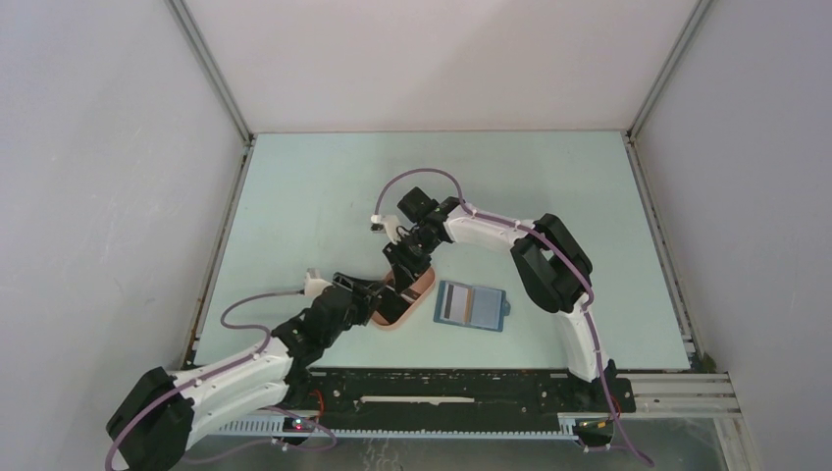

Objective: Put the credit cards into the card holder
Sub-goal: Pick up the credit card from the storage box.

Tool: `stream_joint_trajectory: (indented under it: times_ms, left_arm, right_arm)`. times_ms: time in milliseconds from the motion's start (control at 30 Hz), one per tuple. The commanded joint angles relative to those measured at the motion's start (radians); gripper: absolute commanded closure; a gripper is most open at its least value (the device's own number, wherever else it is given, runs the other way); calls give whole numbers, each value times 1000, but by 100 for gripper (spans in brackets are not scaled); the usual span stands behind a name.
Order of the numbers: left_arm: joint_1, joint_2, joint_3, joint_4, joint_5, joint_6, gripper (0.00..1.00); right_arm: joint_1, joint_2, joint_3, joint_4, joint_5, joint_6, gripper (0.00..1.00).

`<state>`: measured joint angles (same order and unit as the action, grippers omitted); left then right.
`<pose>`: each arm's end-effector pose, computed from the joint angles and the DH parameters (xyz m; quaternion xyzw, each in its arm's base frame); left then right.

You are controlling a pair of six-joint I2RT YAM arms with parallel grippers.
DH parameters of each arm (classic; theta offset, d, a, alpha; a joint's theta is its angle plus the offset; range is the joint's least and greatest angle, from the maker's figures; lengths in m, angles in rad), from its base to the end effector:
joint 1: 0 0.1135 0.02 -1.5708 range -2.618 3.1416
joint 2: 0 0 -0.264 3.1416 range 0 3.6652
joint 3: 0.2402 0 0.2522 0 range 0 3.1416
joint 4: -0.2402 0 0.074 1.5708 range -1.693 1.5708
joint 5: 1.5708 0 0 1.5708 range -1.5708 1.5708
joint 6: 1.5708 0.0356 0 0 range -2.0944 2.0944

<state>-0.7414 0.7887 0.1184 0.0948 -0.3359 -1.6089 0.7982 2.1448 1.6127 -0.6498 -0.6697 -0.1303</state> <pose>0.1211 -0.0950 0.1371 -0.4365 0.7526 -0.3777 0.3169 0.2938 0.3330 0.1683 -0.4717 0.8002 0.3644 0.0667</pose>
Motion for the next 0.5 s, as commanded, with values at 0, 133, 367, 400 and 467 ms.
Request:
stream_joint_trajectory:
  times_ms: [0, 133, 367, 400, 467]
  left_arm:
    - [12, 69, 51, -46, -25, -53, 42]
    - [30, 137, 84, -15, -14, -38, 42]
    - [47, 270, 118, 41, 27, -45, 45]
    - [49, 289, 121, 52, 36, -50, 45]
    - [53, 329, 127, 72, 53, -60, 46]
  right_arm:
    - [4, -16, -14, -17, 9, -9, 63]
    - [8, -20, -11, -19, 10, -10, 63]
    - [14, -25, -11, -20, 11, -14, 63]
    - [18, -24, -11, -20, 12, -15, 64]
    - [26, -26, -11, -20, 21, -20, 64]
